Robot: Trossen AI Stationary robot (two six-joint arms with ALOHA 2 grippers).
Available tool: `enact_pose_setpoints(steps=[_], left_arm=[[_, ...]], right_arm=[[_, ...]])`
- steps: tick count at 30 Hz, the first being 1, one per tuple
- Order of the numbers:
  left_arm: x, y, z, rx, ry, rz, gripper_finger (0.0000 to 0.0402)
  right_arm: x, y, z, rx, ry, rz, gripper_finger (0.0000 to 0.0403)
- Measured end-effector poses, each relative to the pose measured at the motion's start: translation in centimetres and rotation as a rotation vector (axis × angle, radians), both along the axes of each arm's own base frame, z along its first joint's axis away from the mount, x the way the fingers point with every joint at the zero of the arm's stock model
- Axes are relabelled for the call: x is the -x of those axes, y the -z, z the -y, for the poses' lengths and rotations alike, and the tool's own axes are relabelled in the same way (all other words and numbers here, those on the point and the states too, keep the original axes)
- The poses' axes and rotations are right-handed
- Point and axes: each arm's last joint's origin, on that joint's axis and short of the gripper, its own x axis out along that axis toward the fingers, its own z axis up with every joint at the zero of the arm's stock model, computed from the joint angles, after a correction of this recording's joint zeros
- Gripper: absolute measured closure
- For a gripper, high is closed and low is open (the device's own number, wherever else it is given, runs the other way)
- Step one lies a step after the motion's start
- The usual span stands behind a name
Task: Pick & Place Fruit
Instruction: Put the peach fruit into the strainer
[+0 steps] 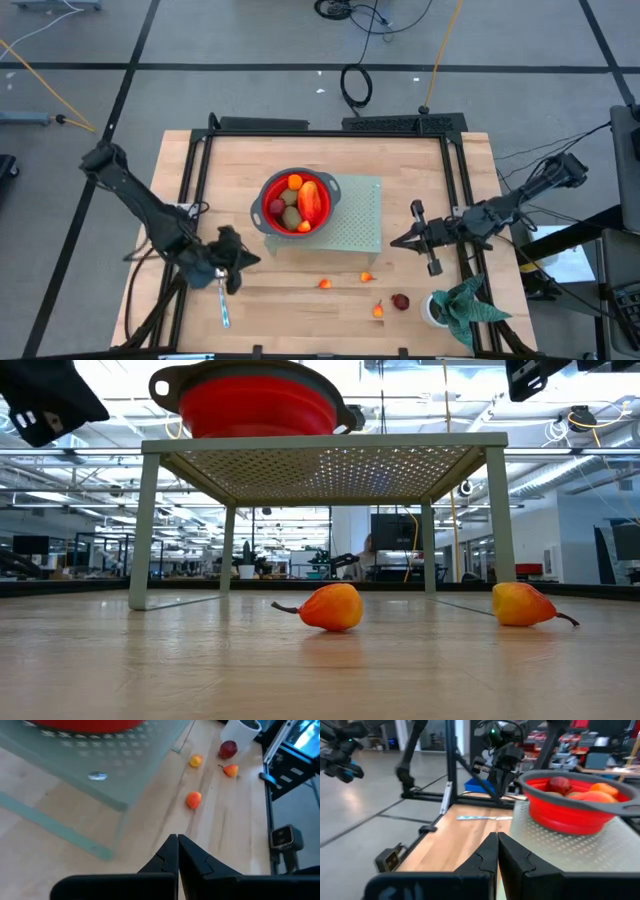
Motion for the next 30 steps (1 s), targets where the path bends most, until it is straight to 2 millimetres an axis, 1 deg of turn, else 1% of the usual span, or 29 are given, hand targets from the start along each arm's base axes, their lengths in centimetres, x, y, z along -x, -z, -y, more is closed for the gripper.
enact_pose_setpoints(steps=[5,13,17,23,26,30], left_arm=[[2.3,0.5,-2.2,-0.018,0.04,0.04,0.0401],[5.3,2.9,-5.1,0.024,0.043,0.091,0.0401],[6.2,3.7,-6.0,0.022,0.062,0.123,0.0401],[7.1,3.7,-6.9,-0.034,0.108,0.162,0.0401],[7.6,3.8,-7.4,-0.053,0.109,0.156,0.0401],[8.1,3.8,-8.0,-0.078,0.1,0.155,0.0401]], right_arm=[[-0.6,0.0,-0.6,0.009,0.039,0.03,0.0399],[-1.5,0.6,-1.3,-0.012,0.068,0.016,0.0399],[-2.4,0.1,-1.9,-0.006,0.069,-0.019,0.0399],[-4.4,-1.4,-3.1,0.049,0.068,-0.125,0.0399],[-5.2,-1.5,-3.6,0.063,0.069,-0.187,0.0399],[-5.9,-0.9,-4.3,0.053,0.069,-0.265,0.0399]])
